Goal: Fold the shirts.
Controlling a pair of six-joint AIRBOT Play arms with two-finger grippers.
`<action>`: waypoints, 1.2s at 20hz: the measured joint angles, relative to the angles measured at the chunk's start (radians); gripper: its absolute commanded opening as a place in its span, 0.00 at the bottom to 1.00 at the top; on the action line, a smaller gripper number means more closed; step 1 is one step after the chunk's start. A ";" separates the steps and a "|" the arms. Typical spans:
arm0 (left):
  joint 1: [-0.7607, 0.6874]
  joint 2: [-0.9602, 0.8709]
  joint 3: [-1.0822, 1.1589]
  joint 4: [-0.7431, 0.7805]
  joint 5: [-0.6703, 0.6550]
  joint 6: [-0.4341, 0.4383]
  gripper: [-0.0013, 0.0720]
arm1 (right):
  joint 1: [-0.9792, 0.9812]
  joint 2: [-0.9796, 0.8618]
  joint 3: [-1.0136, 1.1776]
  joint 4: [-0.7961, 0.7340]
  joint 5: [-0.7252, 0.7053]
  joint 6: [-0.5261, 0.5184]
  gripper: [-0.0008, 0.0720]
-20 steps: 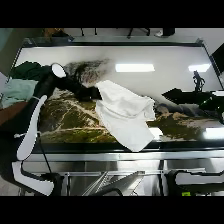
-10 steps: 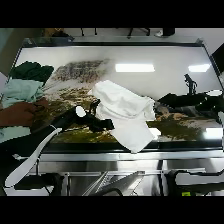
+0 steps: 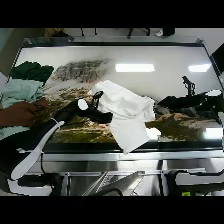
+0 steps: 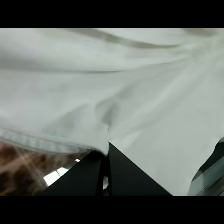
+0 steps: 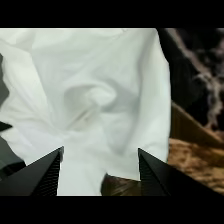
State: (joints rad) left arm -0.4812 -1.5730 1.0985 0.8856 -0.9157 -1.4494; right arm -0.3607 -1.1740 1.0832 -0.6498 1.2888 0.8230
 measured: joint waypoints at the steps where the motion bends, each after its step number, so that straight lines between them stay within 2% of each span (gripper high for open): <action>1: 0.038 0.019 0.011 0.040 -0.039 -0.001 0.04 | 0.000 0.001 0.000 -0.014 0.003 0.013 0.73; 5: 0.198 0.083 0.031 0.140 -0.148 -0.008 0.04 | 0.033 0.001 -0.013 -0.047 0.022 0.045 0.73; 9: 0.301 0.105 0.036 0.174 -0.201 0.010 0.04 | 0.180 0.001 -0.067 -0.058 0.017 0.068 0.73; 15: 0.351 0.111 0.037 0.185 -0.230 0.029 0.04 | 0.454 0.006 -0.097 -0.034 -0.076 0.093 0.74; 20: 0.358 0.111 0.037 0.188 -0.235 0.037 0.04 | 0.541 0.006 -0.101 -0.015 -0.179 0.097 0.74; 21: 0.358 0.111 0.037 0.188 -0.236 0.037 0.04 | 0.547 0.003 -0.101 -0.014 -0.212 0.097 0.60; 22: 0.358 0.111 0.037 0.188 -0.236 0.037 0.04 | 0.551 -0.001 -0.101 -0.012 -0.245 0.097 0.38; 24: 0.359 0.111 0.037 0.188 -0.237 0.037 0.04 | 0.556 -0.010 -0.101 -0.011 -0.294 0.097 0.06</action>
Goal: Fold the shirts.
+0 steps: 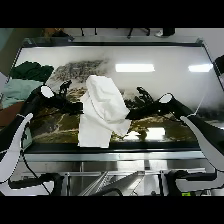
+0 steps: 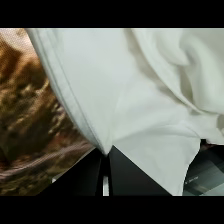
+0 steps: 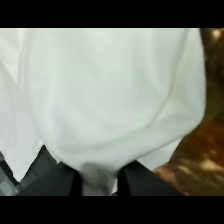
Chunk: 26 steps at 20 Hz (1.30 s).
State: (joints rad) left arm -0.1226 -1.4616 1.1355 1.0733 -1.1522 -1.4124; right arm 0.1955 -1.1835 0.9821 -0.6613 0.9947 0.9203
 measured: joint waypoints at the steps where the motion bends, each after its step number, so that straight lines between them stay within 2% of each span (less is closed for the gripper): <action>1: 0.000 0.000 0.000 0.000 0.000 0.000 0.04 | 0.002 -0.001 0.000 0.000 -0.010 0.001 0.04; 7: 0.006 0.117 0.100 0.000 -0.039 0.009 0.04 | -0.045 0.142 0.111 0.051 0.055 0.000 0.03; 10: 0.030 0.261 0.293 0.000 -0.064 0.007 0.04 | -0.155 0.291 0.278 0.175 0.076 -0.028 0.04; 13: 0.065 0.415 0.519 -0.001 -0.042 0.003 0.04 | -0.273 0.449 0.402 0.270 0.022 -0.048 0.04; 18: 0.140 0.616 0.763 -0.007 0.020 0.000 0.04 | -0.360 0.637 0.467 0.348 -0.045 -0.060 0.04; 22: 0.166 0.662 0.771 -0.007 0.041 0.000 0.04 | -0.375 0.623 0.476 0.408 -0.011 -0.077 0.04; 26: 0.149 0.578 0.652 0.003 0.062 0.015 0.04 | -0.352 0.478 0.438 0.445 0.040 -0.107 0.04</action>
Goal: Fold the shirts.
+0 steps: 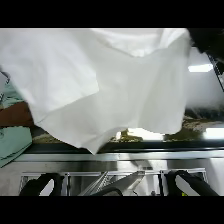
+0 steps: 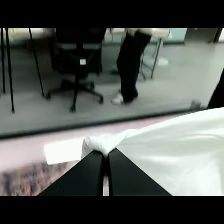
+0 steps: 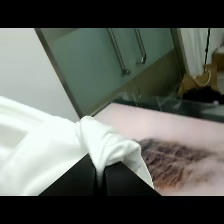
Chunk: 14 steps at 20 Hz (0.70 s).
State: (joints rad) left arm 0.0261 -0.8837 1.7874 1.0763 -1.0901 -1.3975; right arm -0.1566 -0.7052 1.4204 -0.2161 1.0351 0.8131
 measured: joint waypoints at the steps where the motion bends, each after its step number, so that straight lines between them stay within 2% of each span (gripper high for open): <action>1: -0.015 -0.044 -0.037 0.005 0.015 0.017 0.04 | 0.022 -0.050 -0.022 0.005 -0.002 -0.016 0.04; 5: -0.073 -0.325 -0.169 0.011 0.126 0.088 0.04 | 0.178 -0.327 -0.137 0.019 -0.131 -0.118 0.04; 9: -0.054 -0.648 -0.125 0.008 0.137 0.101 0.05 | 0.296 -0.610 -0.171 0.089 -0.280 -0.223 0.05; 10: -0.042 -0.712 -0.091 0.006 0.119 0.097 0.06 | 0.307 -0.661 -0.171 0.123 -0.295 -0.249 0.25; 11: -0.027 -0.771 -0.048 0.006 0.094 0.090 0.44 | 0.311 -0.696 -0.169 0.154 -0.301 -0.273 0.54; 12: -0.013 -0.815 -0.007 0.005 0.066 0.084 0.99 | 0.307 -0.717 -0.166 0.172 -0.301 -0.293 0.56; 14: 0.018 -0.880 0.076 0.001 -0.018 0.066 0.96 | 0.274 -0.730 -0.159 0.199 -0.265 -0.320 0.56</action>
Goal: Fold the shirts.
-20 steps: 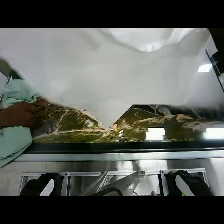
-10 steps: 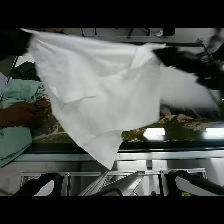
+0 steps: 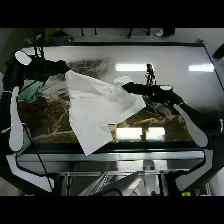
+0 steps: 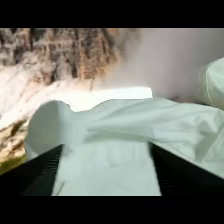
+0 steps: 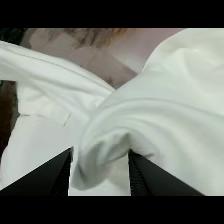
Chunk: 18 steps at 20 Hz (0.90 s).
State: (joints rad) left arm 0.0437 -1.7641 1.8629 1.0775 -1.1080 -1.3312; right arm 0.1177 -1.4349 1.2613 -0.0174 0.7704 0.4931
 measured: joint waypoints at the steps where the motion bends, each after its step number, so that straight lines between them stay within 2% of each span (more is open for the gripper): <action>1: 0.016 -0.017 0.035 0.000 -0.042 -0.004 0.96 | -0.025 0.005 0.002 0.001 0.030 -0.008 0.56; 3: 0.051 -0.031 0.090 0.000 -0.135 -0.024 0.96 | -0.092 0.035 0.004 -0.034 0.099 0.013 0.56; 6: 0.103 -0.029 0.115 0.000 -0.302 -0.066 0.96 | -0.211 0.093 0.006 -0.216 0.196 0.150 0.54; 9: 0.130 0.007 -0.010 0.003 -0.428 -0.095 0.96 | -0.307 0.121 0.005 -0.397 0.303 0.267 0.54; 12: 0.137 0.093 -0.294 0.003 -0.427 -0.106 0.96 | -0.364 0.128 0.000 -0.507 0.375 0.327 0.54; 18: 0.138 0.247 -0.819 -0.050 -0.235 -0.094 0.96 | -0.392 0.124 -0.005 -0.580 0.427 0.360 0.54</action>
State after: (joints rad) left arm 0.1822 -1.5169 1.0443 1.0279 -1.3426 -1.4250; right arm -0.2745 -1.3106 1.2560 -0.5976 1.1976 0.8536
